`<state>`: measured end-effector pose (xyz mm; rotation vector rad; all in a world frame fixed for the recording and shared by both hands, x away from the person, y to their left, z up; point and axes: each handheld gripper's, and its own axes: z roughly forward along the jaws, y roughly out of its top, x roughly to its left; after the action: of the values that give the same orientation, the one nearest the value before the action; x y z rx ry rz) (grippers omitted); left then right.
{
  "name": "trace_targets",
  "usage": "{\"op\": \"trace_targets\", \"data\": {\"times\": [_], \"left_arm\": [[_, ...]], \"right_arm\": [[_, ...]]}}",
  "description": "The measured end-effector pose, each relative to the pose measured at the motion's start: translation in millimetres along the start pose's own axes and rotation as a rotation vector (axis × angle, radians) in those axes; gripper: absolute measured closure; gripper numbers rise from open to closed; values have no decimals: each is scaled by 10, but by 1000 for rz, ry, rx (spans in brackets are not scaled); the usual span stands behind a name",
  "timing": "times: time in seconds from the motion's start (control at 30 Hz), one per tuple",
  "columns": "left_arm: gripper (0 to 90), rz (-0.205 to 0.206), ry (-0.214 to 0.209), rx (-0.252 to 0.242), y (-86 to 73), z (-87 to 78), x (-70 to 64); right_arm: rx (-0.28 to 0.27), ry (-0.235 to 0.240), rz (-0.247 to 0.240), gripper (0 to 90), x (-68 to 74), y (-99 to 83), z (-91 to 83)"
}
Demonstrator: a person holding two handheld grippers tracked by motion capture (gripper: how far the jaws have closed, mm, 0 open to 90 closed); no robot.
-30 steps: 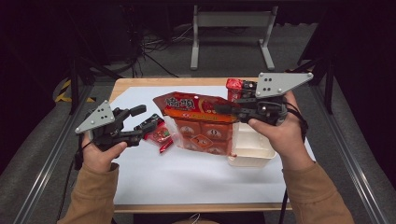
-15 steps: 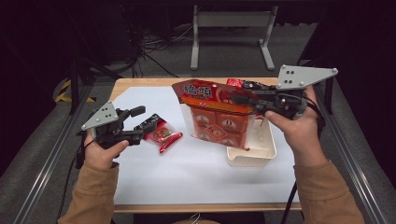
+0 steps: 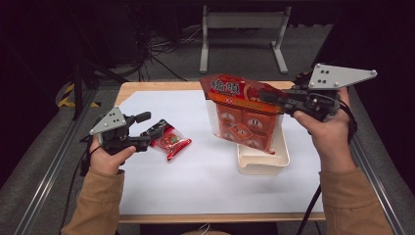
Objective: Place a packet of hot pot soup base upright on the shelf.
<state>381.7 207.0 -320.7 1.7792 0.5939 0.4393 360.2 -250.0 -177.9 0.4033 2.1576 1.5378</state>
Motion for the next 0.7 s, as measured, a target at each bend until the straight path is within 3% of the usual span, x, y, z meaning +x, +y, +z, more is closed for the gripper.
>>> {"op": "trace_targets", "data": {"times": [0.27, 0.47, 0.7], "left_arm": [[288, -7, 36, 26, -88, 44, 80], [272, -19, 41, 53, -145, 87, 129], [188, -37, 41, 67, -197, 119, 189]], "right_arm": [[0, -48, 2, 895, -69, -42, -100], [2, -84, 10, 895, -129, -113, -140], [-8, -127, 33, 895, -215, -219, -168]]}}
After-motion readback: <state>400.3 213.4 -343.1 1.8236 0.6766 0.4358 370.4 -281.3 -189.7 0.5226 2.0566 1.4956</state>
